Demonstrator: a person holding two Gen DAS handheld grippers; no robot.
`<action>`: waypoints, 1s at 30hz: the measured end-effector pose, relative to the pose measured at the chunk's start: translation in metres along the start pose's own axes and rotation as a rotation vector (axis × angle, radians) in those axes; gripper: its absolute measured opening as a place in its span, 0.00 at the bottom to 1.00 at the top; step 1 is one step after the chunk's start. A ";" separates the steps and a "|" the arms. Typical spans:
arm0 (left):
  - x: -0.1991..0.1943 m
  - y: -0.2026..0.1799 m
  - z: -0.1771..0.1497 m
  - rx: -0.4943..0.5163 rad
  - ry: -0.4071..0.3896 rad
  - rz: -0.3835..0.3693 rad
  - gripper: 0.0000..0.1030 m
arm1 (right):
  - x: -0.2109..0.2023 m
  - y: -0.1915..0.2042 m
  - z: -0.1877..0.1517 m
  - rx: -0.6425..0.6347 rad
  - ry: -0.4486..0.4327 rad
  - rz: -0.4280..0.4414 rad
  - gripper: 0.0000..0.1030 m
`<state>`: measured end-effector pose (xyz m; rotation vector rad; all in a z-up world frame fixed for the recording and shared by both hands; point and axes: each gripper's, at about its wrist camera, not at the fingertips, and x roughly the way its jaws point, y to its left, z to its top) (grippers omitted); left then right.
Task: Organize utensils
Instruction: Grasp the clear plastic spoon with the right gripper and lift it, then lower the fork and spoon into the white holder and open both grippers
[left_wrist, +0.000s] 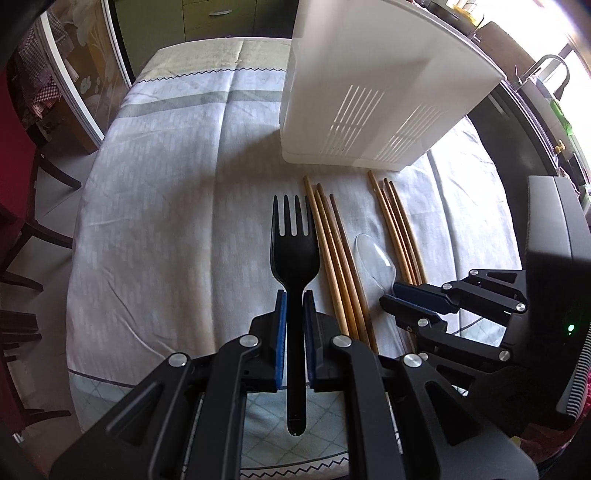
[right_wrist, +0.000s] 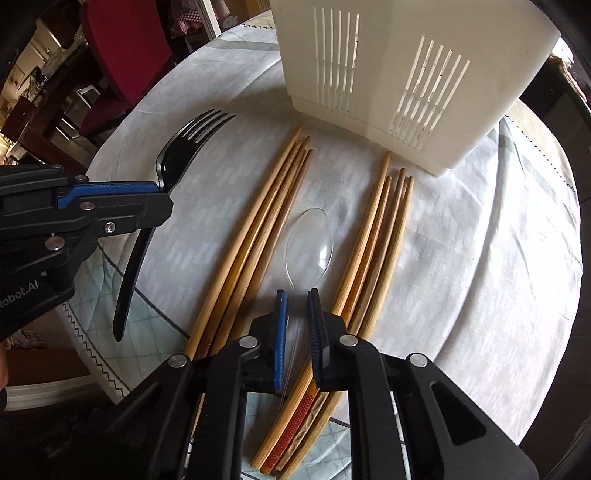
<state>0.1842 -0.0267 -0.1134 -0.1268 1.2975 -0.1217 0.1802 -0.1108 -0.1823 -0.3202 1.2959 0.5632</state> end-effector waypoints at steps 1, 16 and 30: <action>-0.001 0.002 -0.001 -0.001 -0.001 -0.002 0.08 | 0.001 -0.002 -0.001 0.014 -0.006 0.016 0.10; -0.077 -0.003 0.015 0.011 -0.201 -0.058 0.08 | -0.097 -0.014 -0.025 0.107 -0.416 0.227 0.09; -0.167 -0.053 0.111 0.130 -0.865 -0.102 0.09 | -0.184 -0.044 -0.044 0.132 -0.691 0.216 0.09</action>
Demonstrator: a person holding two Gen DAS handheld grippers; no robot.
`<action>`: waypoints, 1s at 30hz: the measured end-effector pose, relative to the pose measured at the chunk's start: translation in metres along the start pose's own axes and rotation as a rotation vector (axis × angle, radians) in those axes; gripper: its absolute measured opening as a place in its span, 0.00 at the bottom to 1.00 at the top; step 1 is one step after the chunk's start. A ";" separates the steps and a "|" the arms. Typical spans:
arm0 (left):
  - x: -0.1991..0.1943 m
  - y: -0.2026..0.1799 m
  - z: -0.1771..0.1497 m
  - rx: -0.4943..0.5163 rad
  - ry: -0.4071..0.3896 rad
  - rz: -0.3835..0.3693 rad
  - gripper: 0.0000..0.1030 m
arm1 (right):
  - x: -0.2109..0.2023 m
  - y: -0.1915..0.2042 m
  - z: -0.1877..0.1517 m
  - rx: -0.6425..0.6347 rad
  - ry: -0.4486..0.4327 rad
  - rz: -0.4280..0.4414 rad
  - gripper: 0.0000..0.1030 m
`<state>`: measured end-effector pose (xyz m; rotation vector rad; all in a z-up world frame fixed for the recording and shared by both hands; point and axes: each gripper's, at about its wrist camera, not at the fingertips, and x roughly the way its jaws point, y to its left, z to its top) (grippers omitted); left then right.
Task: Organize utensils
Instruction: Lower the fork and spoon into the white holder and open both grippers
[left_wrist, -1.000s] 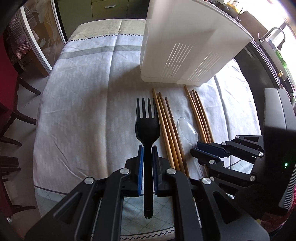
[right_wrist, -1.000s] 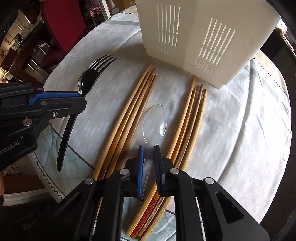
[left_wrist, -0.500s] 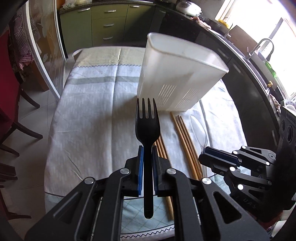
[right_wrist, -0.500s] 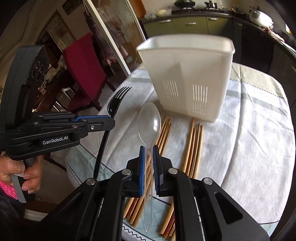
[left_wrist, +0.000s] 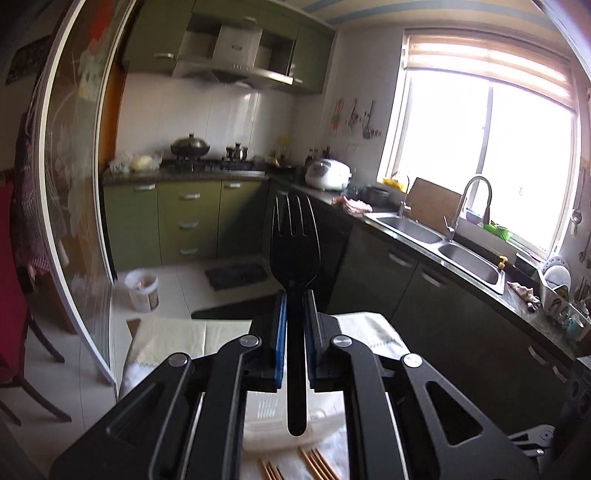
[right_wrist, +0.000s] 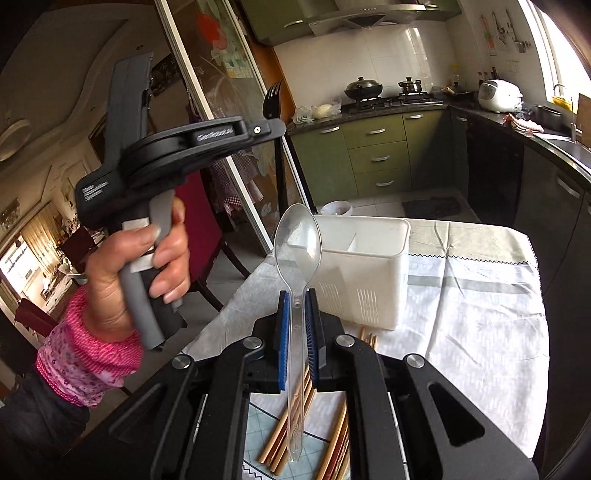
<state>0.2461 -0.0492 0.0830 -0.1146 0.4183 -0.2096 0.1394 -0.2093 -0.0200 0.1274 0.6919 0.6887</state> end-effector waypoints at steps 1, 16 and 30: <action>0.004 -0.002 0.002 0.005 -0.023 0.010 0.09 | -0.001 -0.004 0.002 0.004 0.000 -0.002 0.09; 0.063 0.007 -0.071 0.065 0.082 0.094 0.10 | -0.026 -0.021 0.032 0.060 -0.086 -0.037 0.09; -0.019 0.033 -0.084 -0.014 0.004 0.094 0.29 | 0.009 -0.027 0.120 0.052 -0.397 -0.233 0.09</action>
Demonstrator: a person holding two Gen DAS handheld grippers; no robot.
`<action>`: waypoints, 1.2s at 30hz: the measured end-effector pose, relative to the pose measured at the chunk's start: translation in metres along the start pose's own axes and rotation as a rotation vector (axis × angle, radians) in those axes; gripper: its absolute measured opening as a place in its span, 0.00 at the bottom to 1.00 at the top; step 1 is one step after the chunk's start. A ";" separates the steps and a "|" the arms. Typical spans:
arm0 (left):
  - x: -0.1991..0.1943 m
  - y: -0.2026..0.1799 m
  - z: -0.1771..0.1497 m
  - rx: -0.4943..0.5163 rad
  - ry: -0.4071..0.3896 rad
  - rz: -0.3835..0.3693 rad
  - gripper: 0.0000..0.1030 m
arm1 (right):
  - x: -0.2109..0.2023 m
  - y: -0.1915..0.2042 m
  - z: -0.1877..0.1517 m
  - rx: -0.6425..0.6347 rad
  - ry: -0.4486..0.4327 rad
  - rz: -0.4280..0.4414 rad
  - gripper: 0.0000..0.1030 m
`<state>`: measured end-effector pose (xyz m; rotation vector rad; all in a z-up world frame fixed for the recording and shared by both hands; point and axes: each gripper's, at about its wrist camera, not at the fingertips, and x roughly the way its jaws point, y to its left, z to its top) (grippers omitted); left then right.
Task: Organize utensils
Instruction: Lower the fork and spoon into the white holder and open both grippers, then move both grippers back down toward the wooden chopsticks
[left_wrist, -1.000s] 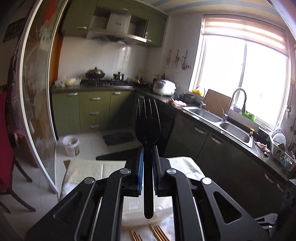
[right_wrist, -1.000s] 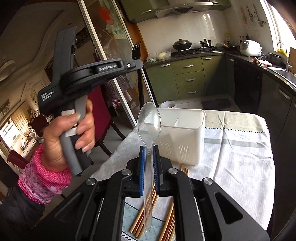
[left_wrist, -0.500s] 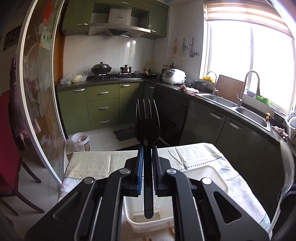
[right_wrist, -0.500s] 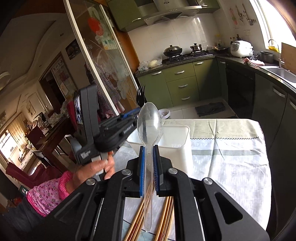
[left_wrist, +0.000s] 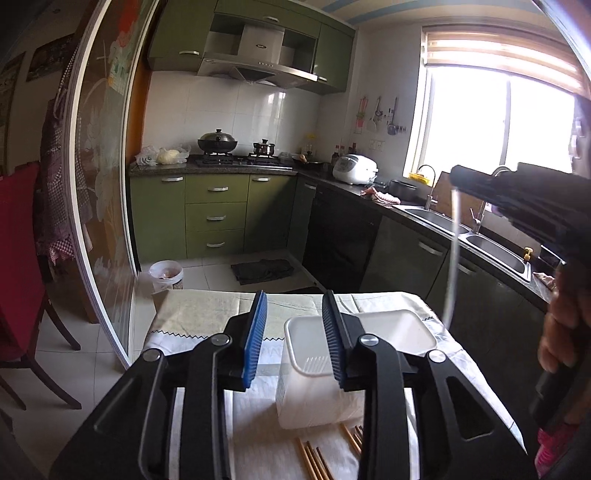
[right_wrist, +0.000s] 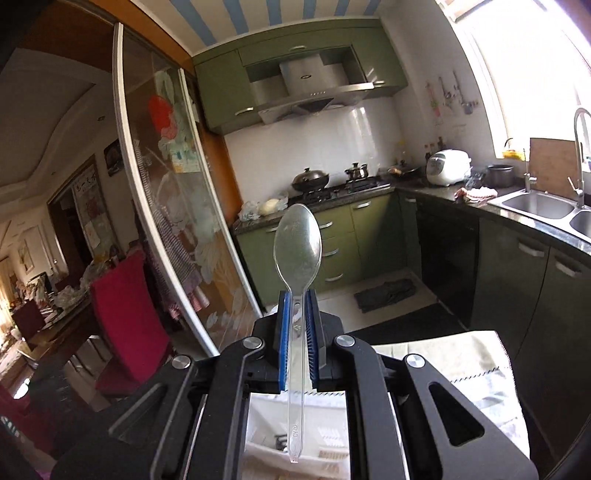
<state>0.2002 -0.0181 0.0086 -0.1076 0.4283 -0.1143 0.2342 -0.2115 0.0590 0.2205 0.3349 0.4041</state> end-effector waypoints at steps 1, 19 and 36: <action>-0.008 0.001 -0.002 0.010 -0.002 0.003 0.30 | 0.008 -0.001 -0.002 -0.007 -0.007 -0.018 0.09; -0.025 0.004 -0.031 0.035 0.166 0.007 0.33 | 0.045 -0.017 -0.089 -0.069 0.113 -0.077 0.12; 0.050 -0.009 -0.109 -0.038 0.718 0.039 0.39 | -0.041 -0.060 -0.135 -0.013 0.213 -0.095 0.32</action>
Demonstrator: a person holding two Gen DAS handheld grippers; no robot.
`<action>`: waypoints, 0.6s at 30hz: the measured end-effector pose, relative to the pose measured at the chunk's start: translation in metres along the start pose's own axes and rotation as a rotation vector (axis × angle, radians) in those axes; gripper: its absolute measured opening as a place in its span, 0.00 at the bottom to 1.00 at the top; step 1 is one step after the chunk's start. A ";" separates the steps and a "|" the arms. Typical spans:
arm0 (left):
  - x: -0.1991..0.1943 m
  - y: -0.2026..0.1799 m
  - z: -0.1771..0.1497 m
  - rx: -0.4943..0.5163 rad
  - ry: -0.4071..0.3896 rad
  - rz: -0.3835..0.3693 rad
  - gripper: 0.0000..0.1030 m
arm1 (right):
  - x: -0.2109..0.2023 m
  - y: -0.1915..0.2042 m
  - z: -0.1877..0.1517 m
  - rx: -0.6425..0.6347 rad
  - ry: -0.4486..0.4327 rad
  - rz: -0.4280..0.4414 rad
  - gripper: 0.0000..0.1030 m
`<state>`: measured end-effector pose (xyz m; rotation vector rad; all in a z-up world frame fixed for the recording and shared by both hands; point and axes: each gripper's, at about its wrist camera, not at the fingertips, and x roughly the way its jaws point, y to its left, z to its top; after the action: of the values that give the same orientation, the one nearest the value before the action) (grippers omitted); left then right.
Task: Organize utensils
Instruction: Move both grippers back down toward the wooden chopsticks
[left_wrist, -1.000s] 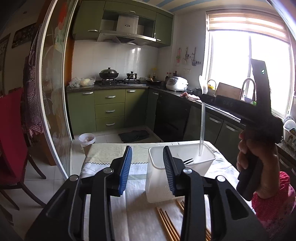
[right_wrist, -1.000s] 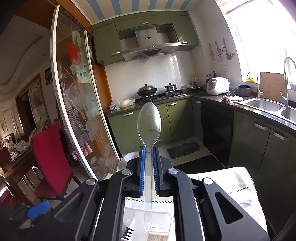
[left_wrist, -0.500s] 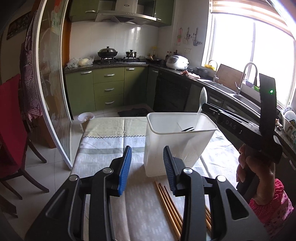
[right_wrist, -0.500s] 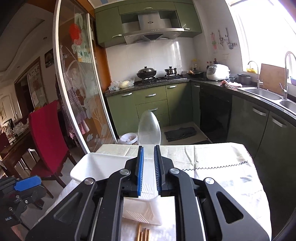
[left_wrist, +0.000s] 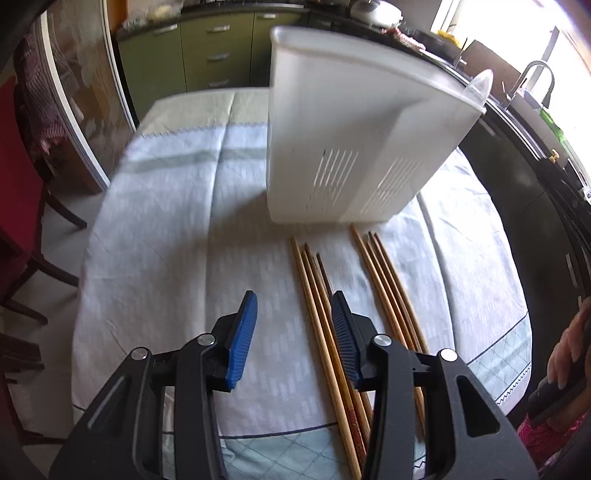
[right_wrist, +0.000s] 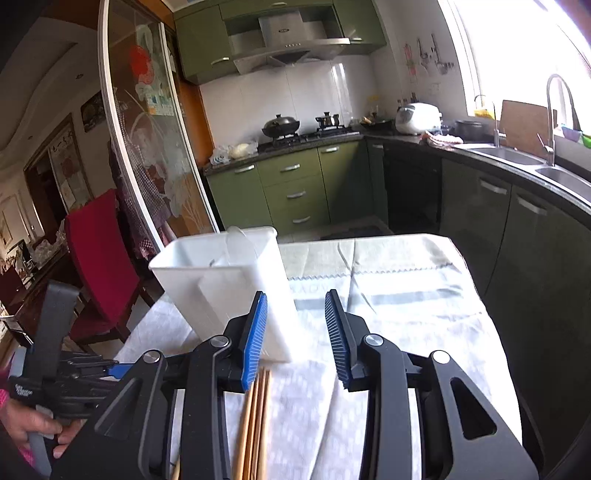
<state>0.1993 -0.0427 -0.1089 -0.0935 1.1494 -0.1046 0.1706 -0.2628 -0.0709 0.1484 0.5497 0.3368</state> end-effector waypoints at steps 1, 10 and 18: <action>0.009 0.000 -0.001 -0.013 0.038 0.001 0.39 | -0.002 -0.006 -0.006 0.007 0.020 -0.004 0.32; 0.042 -0.002 -0.005 -0.046 0.159 0.043 0.33 | -0.015 -0.052 -0.037 0.090 0.082 0.009 0.32; 0.044 -0.015 -0.006 -0.029 0.170 0.079 0.33 | -0.018 -0.056 -0.043 0.095 0.102 0.029 0.32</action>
<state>0.2115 -0.0631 -0.1494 -0.0660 1.3230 -0.0257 0.1486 -0.3197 -0.1114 0.2317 0.6654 0.3476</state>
